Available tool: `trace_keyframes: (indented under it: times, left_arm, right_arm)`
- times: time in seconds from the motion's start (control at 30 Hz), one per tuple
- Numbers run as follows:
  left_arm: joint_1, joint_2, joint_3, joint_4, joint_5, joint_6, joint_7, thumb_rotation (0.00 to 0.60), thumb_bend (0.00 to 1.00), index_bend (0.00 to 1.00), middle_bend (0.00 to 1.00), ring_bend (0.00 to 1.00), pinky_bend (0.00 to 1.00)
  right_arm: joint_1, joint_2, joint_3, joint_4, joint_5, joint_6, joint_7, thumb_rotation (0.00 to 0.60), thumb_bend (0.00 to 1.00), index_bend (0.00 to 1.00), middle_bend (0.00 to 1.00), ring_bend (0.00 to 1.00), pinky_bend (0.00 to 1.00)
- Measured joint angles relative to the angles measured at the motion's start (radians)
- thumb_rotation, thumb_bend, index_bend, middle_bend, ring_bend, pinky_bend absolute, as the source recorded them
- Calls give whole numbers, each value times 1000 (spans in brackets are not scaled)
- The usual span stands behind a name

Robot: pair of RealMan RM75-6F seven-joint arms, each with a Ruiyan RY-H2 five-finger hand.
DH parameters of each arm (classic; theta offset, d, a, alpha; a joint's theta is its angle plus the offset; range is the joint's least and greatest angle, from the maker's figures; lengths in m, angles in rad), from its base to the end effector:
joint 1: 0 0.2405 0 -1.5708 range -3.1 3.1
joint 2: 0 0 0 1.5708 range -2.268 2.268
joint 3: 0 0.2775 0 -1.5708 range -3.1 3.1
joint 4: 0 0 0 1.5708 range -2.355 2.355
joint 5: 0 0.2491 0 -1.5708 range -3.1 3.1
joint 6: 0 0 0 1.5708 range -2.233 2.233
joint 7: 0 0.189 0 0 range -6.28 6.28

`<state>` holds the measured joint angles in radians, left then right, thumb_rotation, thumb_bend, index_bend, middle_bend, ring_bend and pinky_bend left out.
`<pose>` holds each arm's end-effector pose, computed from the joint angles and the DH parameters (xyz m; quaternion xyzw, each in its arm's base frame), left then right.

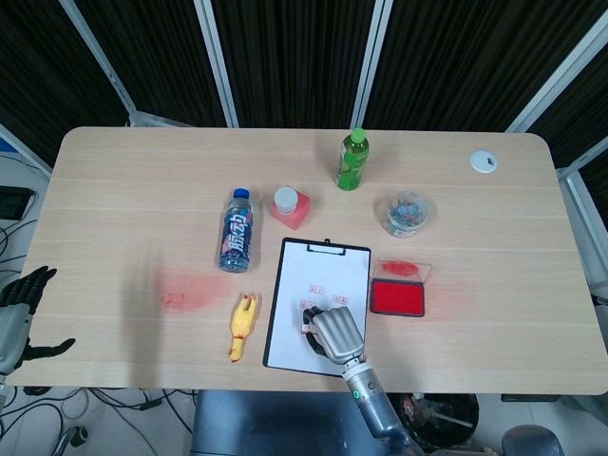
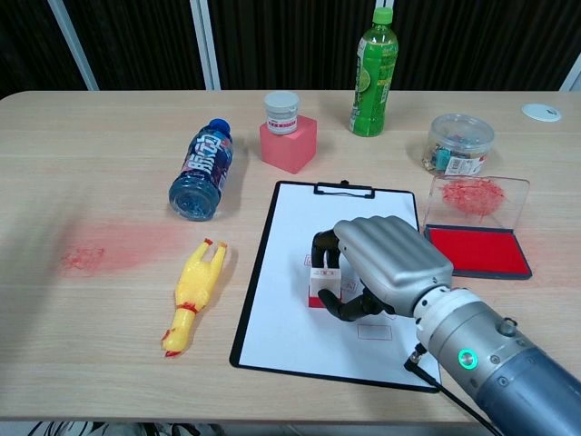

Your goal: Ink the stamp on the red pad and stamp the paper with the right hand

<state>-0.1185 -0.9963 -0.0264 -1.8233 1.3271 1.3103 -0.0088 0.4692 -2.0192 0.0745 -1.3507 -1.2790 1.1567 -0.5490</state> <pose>-0.3419 0.2271 0.1268 -0.5681 -0.5021 -0.3383 0.5574 -0.1207 -0.2720 -0.1959 0.7270 -0.4092 0.3836 0.3962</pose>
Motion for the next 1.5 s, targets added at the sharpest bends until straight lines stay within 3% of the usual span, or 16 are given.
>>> trace_keyframes:
  times: [1.5]
  left_arm:
    - [-1, 1, 1, -1, -4, -3, 3, 600, 0, 0, 0, 0, 0]
  right_arm:
    - [-8, -6, 3, 11, 18, -23, -19, 600, 643, 898, 783, 834, 858]
